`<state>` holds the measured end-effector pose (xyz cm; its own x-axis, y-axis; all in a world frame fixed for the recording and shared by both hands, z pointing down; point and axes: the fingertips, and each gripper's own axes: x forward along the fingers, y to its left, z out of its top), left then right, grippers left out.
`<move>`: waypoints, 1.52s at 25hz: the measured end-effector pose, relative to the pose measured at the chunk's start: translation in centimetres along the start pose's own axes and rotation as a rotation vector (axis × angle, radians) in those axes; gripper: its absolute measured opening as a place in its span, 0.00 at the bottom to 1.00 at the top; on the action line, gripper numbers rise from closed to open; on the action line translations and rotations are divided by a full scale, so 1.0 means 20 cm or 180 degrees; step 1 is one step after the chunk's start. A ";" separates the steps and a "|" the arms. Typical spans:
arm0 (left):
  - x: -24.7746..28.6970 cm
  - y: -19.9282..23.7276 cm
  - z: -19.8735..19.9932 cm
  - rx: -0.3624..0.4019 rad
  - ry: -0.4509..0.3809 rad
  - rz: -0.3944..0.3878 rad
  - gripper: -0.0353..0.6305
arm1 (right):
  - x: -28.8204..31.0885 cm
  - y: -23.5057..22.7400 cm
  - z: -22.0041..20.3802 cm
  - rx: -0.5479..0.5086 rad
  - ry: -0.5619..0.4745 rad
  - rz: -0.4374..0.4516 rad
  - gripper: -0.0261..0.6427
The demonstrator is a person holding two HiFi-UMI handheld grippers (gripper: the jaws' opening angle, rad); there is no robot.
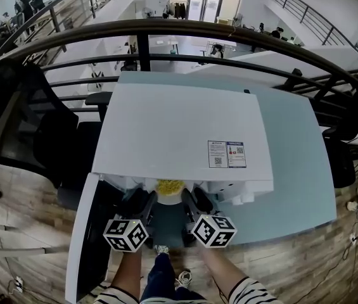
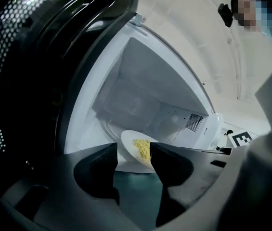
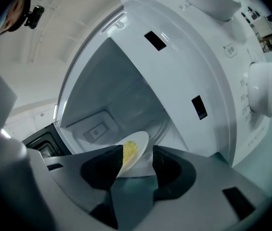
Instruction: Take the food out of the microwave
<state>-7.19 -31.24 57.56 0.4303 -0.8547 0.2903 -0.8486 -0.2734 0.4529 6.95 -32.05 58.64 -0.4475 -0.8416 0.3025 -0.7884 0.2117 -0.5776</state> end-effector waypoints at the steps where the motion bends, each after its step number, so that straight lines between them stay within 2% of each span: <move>1: 0.01 0.00 0.00 -0.0071 0.0016 -0.0018 0.35 | 0.01 0.00 0.00 0.0040 0.0001 0.0008 0.34; 5: 0.06 0.01 -0.02 -0.0328 0.0113 -0.0106 0.35 | 0.04 -0.01 -0.01 0.0212 0.0016 0.0056 0.32; 10: 0.10 0.01 -0.06 -0.0400 0.0223 -0.0152 0.35 | 0.06 0.00 -0.02 0.0299 0.0045 0.0099 0.25; 12: 0.10 0.01 -0.06 -0.0420 0.0230 -0.0176 0.29 | 0.07 0.00 -0.03 0.0311 0.0052 0.0102 0.22; 17: 0.09 0.00 -0.07 -0.0476 0.0242 -0.0176 0.28 | 0.06 0.00 -0.03 0.0273 0.0093 0.0055 0.21; 23: 0.02 -0.03 -0.06 -0.0454 0.0227 -0.0154 0.21 | -0.01 0.02 -0.01 0.0304 0.0031 0.0057 0.16; 38: -0.23 -0.26 -0.08 -0.0358 0.0145 -0.0197 0.19 | -0.34 0.09 0.00 0.0341 -0.0037 0.0102 0.15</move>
<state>-4.33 -25.12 55.17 0.4965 -0.8161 0.2958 -0.7812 -0.2716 0.5621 8.44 -25.97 55.56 -0.4665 -0.8410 0.2741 -0.7238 0.1849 -0.6648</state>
